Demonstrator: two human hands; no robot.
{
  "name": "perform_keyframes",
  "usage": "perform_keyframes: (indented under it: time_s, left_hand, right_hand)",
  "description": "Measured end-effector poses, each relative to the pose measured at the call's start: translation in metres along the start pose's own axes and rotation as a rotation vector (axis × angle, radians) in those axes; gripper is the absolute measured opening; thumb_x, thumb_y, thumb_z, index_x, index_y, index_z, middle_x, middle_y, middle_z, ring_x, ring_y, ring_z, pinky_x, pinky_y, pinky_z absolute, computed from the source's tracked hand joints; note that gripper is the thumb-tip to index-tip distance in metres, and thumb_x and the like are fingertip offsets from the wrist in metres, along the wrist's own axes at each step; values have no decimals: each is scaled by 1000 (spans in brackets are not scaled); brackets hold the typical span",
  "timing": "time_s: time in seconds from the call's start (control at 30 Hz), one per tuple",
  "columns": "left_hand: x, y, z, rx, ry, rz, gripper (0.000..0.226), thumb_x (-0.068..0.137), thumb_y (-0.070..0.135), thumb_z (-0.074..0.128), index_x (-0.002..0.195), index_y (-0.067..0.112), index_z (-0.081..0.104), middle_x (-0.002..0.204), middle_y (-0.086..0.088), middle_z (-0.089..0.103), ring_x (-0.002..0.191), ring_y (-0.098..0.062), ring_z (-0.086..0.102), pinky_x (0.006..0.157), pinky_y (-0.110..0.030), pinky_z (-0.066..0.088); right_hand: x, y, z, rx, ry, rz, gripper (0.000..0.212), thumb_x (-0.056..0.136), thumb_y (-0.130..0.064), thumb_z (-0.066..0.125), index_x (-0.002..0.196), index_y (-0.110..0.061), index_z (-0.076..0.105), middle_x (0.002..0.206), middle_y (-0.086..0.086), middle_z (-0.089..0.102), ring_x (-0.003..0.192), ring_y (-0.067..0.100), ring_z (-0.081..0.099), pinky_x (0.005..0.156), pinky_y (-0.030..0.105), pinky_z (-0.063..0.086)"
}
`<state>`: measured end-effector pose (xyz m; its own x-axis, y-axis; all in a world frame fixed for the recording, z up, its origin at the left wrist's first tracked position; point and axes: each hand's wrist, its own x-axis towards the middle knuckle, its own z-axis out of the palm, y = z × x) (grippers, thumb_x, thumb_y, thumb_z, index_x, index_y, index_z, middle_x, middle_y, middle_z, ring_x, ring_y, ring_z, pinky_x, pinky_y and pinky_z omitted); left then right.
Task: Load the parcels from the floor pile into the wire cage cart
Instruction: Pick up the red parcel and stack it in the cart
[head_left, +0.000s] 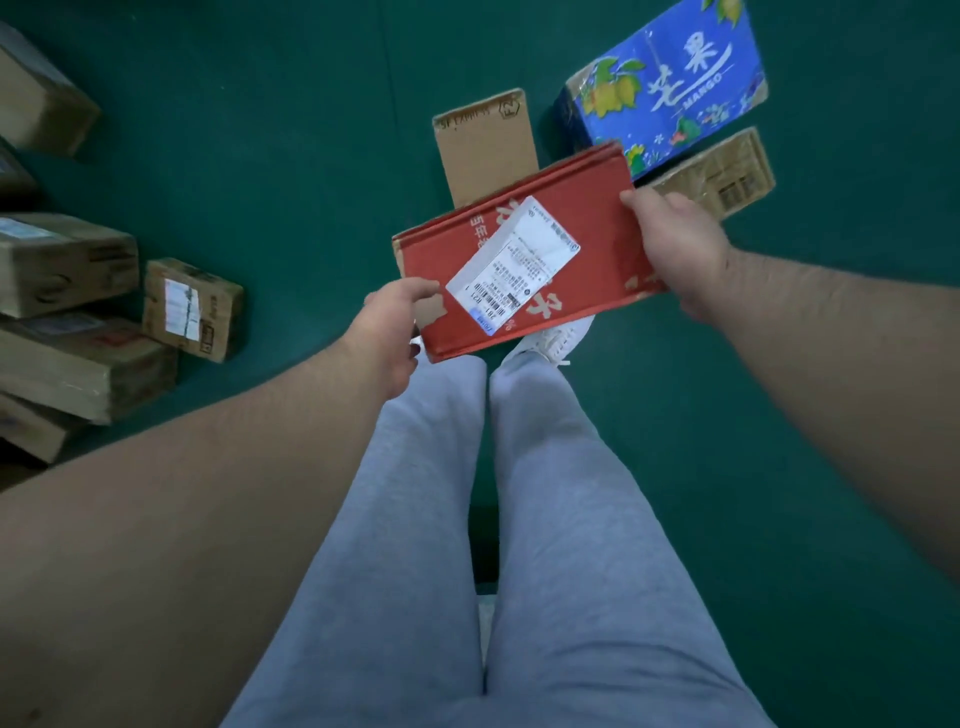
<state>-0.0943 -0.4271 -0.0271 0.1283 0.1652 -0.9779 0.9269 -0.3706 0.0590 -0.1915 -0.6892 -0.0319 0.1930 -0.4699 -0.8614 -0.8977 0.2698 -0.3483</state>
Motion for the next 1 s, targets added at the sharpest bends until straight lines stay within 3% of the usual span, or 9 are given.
perform_keyframes:
  time_s: [0.1,0.17,0.3,0.4,0.53,0.67,0.77,0.9,1.0]
  left_hand:
    - [-44,9,-18,-124,-4,71,86,55,42,81,134,20,57,114,-12,75,95,-32,76,85,-51,61]
    - [-85,21,-27,-122,-35,122,80,64,44,78,136,18,56,115,-13,75,96,-36,76,82,-54,61]
    - [-164,41,-33,-21,-95,204,34,92,44,57,111,19,69,96,-1,79,83,-22,74,72,-33,52]
    - [-220,60,-30,42,-129,263,34,89,50,54,104,25,71,90,6,74,78,-17,63,70,-34,37]
    - [-280,85,-17,112,-248,402,29,85,50,58,90,26,72,80,4,66,69,-17,56,69,-35,35]
    - [-329,92,5,252,-459,433,32,90,52,53,101,27,70,97,0,66,90,-24,57,84,-43,42]
    - [-355,94,21,335,-546,489,32,89,48,57,109,25,68,109,0,67,101,-23,59,88,-46,44]
    - [-385,94,43,511,-615,603,18,96,37,57,103,24,67,95,5,73,76,-9,67,74,-33,47]
    - [-405,78,58,767,-672,661,24,96,39,60,109,19,63,86,2,77,61,-9,70,59,-27,49]
  right_hand:
    - [-50,-14,-19,137,-88,-1,55,78,-72,65,98,-20,72,87,-12,73,73,6,69,67,21,50]
    - [-86,-26,-36,217,-170,2,68,67,-77,72,102,-20,76,92,-9,78,84,12,74,82,31,57]
    - [-158,-48,-77,384,-257,-54,28,90,-49,71,82,-23,72,73,-9,73,63,7,69,57,23,54]
    - [-210,-64,-115,414,-185,-92,28,88,-49,72,100,-23,72,88,-8,76,72,8,72,61,24,55]
    - [-271,-66,-167,561,-58,-71,42,83,-62,70,103,-25,74,84,-11,75,84,12,68,81,35,51]
    - [-330,-37,-194,750,70,-74,41,85,-60,71,101,-23,71,81,-7,75,85,15,68,87,36,52]
    - [-374,-9,-192,857,166,-69,49,82,-59,73,111,-21,68,83,-2,75,74,14,69,76,32,52]
    - [-425,36,-154,1108,288,-14,101,57,-59,84,146,-35,43,106,8,74,87,20,70,74,36,57]
    - [-469,70,-104,1304,276,3,77,64,-52,83,135,-39,55,111,11,67,98,24,66,93,47,57]
